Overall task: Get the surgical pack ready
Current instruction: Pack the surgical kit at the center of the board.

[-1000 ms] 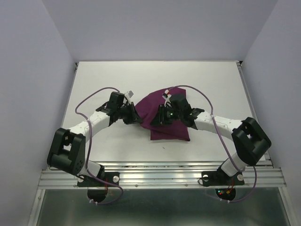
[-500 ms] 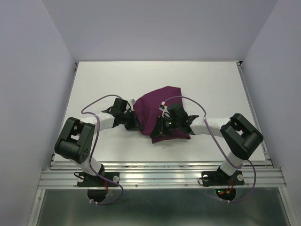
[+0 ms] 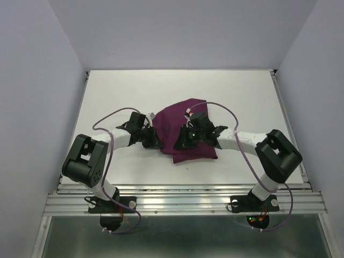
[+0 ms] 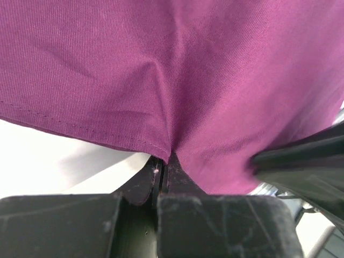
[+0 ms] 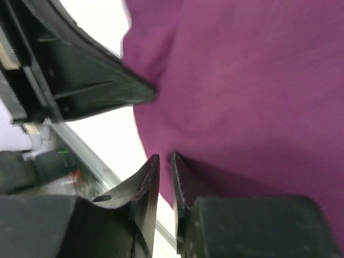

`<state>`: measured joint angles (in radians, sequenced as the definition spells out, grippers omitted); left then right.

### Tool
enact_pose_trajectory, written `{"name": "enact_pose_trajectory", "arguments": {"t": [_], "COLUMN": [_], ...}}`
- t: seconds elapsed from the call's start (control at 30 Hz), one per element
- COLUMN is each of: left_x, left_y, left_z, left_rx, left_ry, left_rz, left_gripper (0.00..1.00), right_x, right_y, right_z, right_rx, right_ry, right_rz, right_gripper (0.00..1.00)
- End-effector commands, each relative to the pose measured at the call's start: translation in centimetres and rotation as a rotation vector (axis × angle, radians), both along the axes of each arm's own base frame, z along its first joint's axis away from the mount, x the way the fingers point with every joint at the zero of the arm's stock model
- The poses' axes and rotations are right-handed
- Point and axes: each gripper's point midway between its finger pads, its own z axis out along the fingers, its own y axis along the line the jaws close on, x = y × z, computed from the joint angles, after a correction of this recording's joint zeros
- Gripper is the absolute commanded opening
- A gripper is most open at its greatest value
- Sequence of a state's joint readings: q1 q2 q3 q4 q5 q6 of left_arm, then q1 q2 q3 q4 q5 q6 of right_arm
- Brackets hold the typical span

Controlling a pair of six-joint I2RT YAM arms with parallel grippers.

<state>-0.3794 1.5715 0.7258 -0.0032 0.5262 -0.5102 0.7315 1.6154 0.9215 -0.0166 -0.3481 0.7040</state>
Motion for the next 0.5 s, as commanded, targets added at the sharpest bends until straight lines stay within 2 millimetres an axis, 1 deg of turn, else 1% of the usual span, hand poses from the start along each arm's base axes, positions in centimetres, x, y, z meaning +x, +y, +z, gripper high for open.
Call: {"name": "enact_pose_trajectory", "arguments": {"t": [0.0, 0.03, 0.07, 0.13, 0.17, 0.2, 0.23, 0.27, 0.3, 0.33, 0.4, 0.43, 0.47], "left_x": [-0.8, -0.6, -0.5, 0.4, 0.9, 1.1, 2.1, 2.3, 3.1, 4.4, 6.0, 6.7, 8.2], "left_y": [1.0, 0.9, 1.2, 1.4, 1.5, 2.0, 2.0, 2.4, 2.7, 2.6, 2.8, 2.6, 2.0], "left_z": [0.3, 0.7, 1.2, 2.7, 3.8, 4.4, 6.0, 6.7, 7.5, 9.3, 10.5, 10.9, 11.8], "left_rx": [0.038, 0.039, 0.051, 0.070, 0.075, 0.104, 0.107, 0.123, 0.138, 0.133, 0.134, 0.128, 0.117], "left_ry": [-0.024, -0.039, -0.050, -0.098, -0.132, -0.138, -0.178, -0.188, -0.212, -0.255, -0.287, -0.295, -0.315], "left_rz": [-0.015, -0.021, -0.016, -0.013, -0.007, 0.004, 0.013, 0.016, 0.030, 0.040, 0.060, 0.068, 0.070], "left_gripper": [0.00, 0.00, 0.09, 0.36, 0.44, 0.57, 0.64, 0.70, 0.76, 0.77, 0.76, 0.73, 0.68], "right_x": [-0.9, -0.7, 0.2, 2.4, 4.0, 5.9, 7.0, 8.1, 9.3, 10.9, 12.7, 13.6, 15.2], "right_y": [-1.1, -1.2, -1.6, -2.9, -4.1, -5.8, -6.9, -8.4, -9.5, -11.7, -14.1, -15.1, -16.5], "right_z": [-5.0, -4.6, -3.1, -0.7, 0.5, 3.2, 4.4, 5.2, 7.1, 7.7, 7.9, 7.8, 7.3], "right_rx": [-0.102, -0.105, -0.121, -0.139, -0.163, -0.157, -0.158, -0.185, -0.172, -0.181, -0.203, -0.211, -0.229], "right_ry": [0.099, 0.087, 0.031, -0.044, -0.104, -0.151, -0.184, -0.219, -0.264, -0.277, -0.291, -0.286, -0.270], "right_rz": [-0.009, -0.011, -0.040, -0.104, -0.146, -0.211, -0.249, -0.288, -0.328, -0.391, -0.449, -0.474, -0.511], "right_gripper": [0.20, 0.20, 0.21, 0.23, 0.24, 0.26, 0.29, 0.31, 0.33, 0.34, 0.34, 0.34, 0.34]}}
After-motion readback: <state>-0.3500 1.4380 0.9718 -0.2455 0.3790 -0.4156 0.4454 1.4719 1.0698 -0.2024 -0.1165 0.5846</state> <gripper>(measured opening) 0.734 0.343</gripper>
